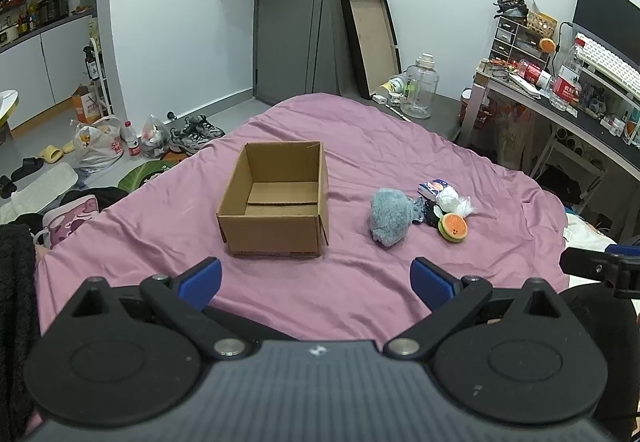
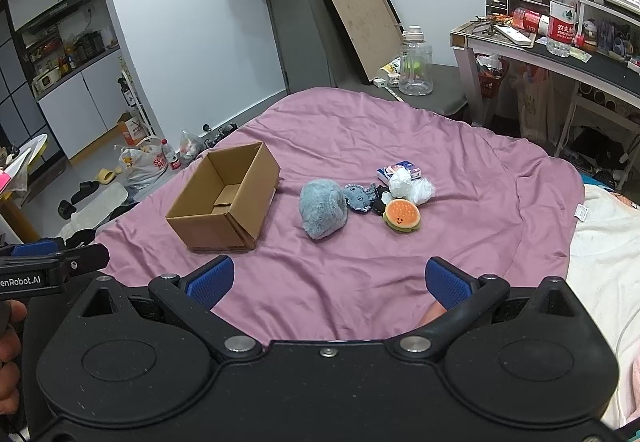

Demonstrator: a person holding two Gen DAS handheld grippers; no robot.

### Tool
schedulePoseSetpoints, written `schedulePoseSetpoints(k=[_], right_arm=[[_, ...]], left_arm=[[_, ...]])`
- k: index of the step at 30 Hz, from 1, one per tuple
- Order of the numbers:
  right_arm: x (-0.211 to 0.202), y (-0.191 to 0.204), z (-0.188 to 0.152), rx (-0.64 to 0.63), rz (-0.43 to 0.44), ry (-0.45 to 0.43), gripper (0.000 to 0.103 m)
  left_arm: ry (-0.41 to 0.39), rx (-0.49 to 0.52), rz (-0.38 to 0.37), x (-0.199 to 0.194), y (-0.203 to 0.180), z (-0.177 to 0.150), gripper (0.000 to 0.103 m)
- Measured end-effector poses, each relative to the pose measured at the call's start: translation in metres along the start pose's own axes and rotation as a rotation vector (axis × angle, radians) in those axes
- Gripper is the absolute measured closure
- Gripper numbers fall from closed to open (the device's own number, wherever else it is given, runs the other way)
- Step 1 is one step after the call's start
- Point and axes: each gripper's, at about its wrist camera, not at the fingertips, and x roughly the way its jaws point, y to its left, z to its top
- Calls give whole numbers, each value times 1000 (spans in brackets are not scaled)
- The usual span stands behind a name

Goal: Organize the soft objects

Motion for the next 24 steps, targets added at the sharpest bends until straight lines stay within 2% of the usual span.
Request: schedulePoseSetpoints(k=[7, 11, 14, 21, 24], right_arm=[[4, -4, -1, 20, 18, 6, 0], [4, -3, -1, 6, -2, 1, 0], [8, -4, -1, 22, 25, 12, 0], [21, -5, -2, 25, 22, 35, 0], [27, -12, -1, 70, 5, 13, 0]], left_arm=[[1, 6, -10, 2, -2, 0, 3], [-7, 2, -25, 3, -1, 2, 3], [-20, -5, -27, 5, 0, 2, 3], [-11, -4, -30, 23, -4, 6, 3], [-2, -7, -30, 33, -5, 8, 3]])
